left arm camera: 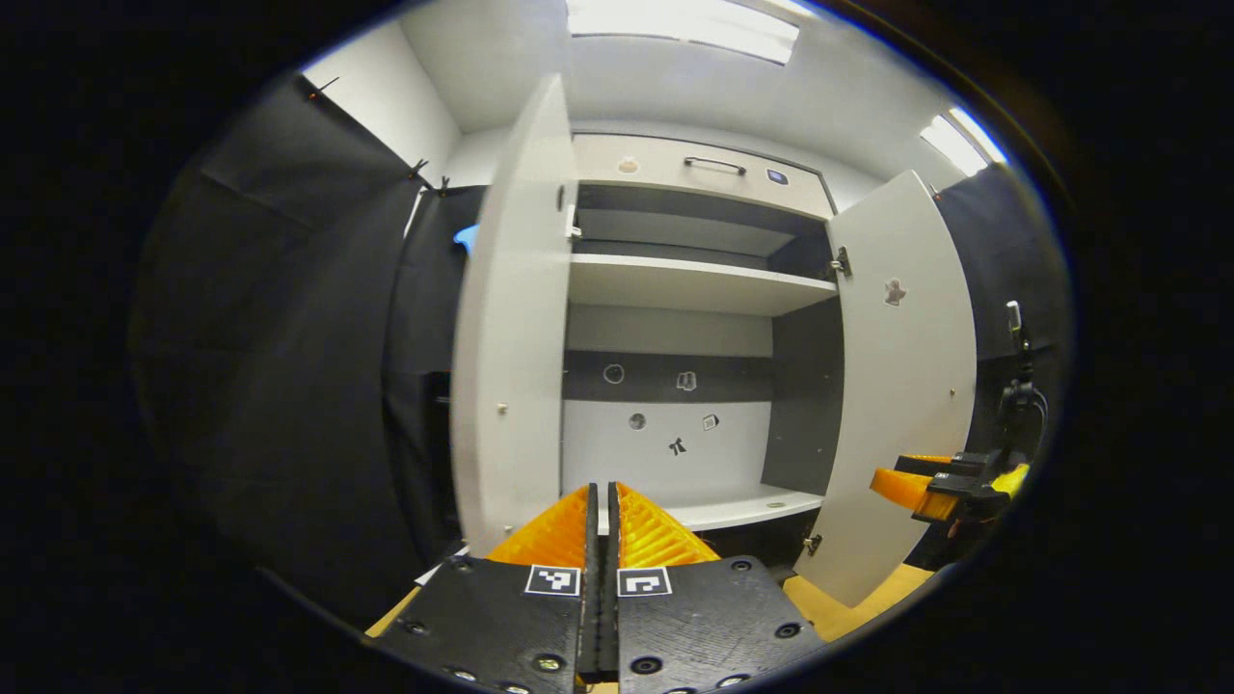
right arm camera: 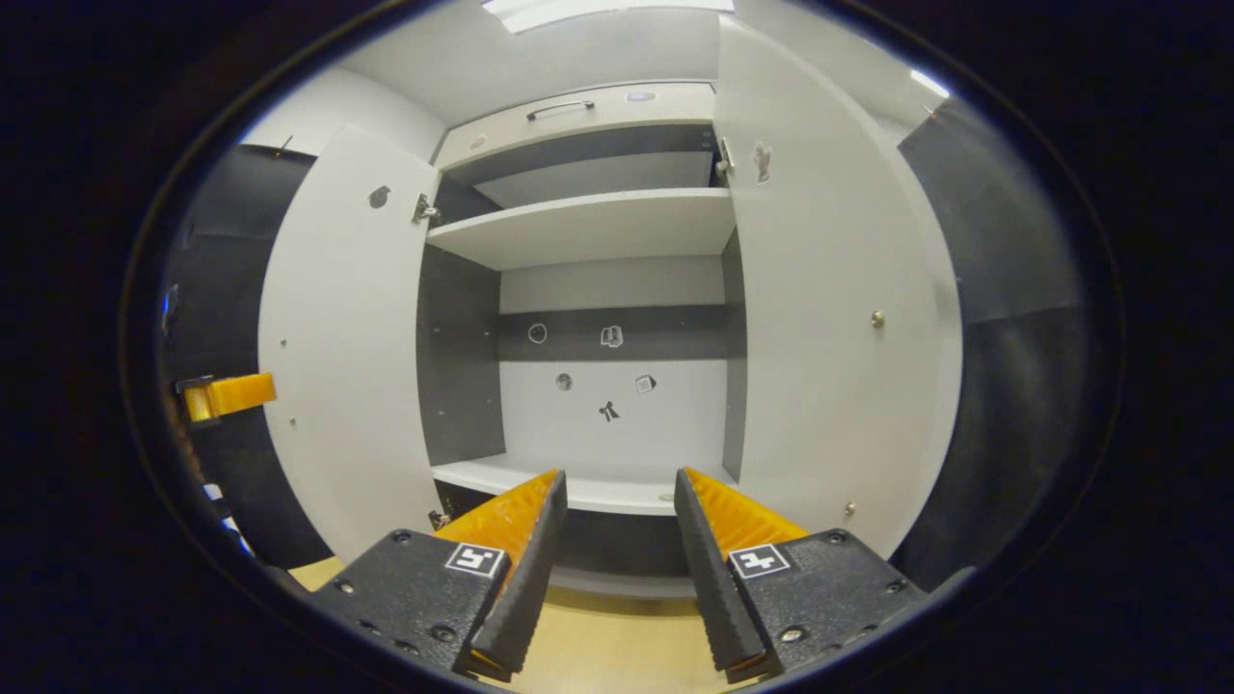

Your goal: Open the right door of the double-door shoe cabinet with the right hand, and open the left door with the left hand.

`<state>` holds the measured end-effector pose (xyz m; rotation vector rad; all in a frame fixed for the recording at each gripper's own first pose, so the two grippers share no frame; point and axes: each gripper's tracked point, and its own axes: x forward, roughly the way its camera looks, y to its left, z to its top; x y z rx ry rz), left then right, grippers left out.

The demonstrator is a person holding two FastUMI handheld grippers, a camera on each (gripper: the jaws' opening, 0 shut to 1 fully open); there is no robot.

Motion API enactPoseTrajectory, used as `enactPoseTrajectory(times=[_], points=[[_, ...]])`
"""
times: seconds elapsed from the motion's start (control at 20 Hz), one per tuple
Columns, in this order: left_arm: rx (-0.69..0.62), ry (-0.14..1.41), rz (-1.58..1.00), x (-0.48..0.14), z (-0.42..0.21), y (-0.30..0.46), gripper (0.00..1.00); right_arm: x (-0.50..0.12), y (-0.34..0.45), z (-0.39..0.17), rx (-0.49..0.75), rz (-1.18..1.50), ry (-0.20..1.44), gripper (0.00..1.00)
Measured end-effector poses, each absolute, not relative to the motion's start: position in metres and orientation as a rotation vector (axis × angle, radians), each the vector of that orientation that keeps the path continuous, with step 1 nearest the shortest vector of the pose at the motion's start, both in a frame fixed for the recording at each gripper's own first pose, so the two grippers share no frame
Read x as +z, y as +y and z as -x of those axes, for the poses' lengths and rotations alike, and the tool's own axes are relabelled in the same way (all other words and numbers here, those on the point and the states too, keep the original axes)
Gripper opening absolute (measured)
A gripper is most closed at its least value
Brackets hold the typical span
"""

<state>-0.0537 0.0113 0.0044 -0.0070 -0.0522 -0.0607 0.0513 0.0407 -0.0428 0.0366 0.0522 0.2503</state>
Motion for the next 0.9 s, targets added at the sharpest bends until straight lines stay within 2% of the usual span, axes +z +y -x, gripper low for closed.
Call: enactPoseTrajectory(times=[0.15,0.5,0.55,0.6,0.65,0.7,0.85,0.9], points=[[-0.110,-0.018,0.046,-0.011,0.021,-0.029,0.00,-0.041,0.027,-0.041,0.232,-0.035,0.041,0.72],[-0.044,0.009,0.009,-0.031,-0.003,-0.043,0.00,-0.036,0.010,-0.031,0.202,-0.022,0.023,0.71],[-0.037,0.008,0.000,-0.029,-0.003,-0.044,0.31,-0.037,0.010,-0.030,0.204,-0.025,0.023,0.71],[-0.035,0.004,-0.007,-0.029,-0.003,-0.044,0.24,-0.037,0.011,-0.031,0.207,-0.026,0.025,0.71],[-0.033,0.007,-0.003,-0.029,-0.003,-0.045,0.50,-0.037,0.010,-0.032,0.207,-0.025,0.026,0.71],[-0.050,0.019,0.008,-0.032,-0.003,-0.048,0.66,-0.036,0.010,-0.032,0.206,-0.027,0.024,0.71],[-0.047,0.018,0.019,-0.031,-0.003,-0.048,0.97,-0.037,0.012,-0.033,0.212,-0.044,0.022,0.71],[-0.034,0.012,0.013,-0.031,-0.002,-0.045,0.97,-0.037,0.012,-0.034,0.214,-0.044,0.023,0.71]])
